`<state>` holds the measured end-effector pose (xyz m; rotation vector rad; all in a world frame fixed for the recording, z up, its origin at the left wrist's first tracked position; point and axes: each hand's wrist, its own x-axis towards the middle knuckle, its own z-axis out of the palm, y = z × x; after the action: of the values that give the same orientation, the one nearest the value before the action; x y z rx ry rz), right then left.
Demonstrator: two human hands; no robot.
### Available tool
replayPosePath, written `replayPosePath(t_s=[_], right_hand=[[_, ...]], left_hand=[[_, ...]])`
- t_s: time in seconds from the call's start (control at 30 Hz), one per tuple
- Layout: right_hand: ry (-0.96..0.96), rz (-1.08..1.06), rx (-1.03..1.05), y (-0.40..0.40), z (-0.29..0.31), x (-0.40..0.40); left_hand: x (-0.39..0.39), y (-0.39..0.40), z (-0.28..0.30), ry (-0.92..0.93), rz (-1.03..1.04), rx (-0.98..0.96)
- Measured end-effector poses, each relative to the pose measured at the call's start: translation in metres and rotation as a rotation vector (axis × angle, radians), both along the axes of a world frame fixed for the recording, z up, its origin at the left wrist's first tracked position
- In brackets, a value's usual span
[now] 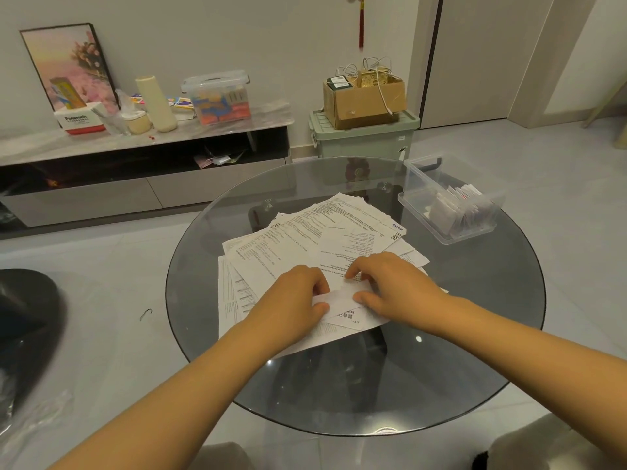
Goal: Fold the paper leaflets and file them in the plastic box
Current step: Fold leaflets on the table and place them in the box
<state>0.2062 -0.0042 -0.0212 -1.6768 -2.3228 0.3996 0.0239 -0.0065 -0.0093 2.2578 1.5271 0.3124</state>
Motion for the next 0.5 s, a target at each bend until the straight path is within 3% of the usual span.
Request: replayPosePath(t_s=[0.27,0.5], right_hand=[[-0.041,0.098,0.039,-0.0015,0.0010,-0.0035],[0.042,0.113,-0.016,-0.0077,0.0004,-0.0059]], left_hand=[[-0.0041,0.0041,-0.0016,0.040,-0.030,-0.050],[-0.0051,0.0028,0.0011,0.061,-0.024,-0.073]])
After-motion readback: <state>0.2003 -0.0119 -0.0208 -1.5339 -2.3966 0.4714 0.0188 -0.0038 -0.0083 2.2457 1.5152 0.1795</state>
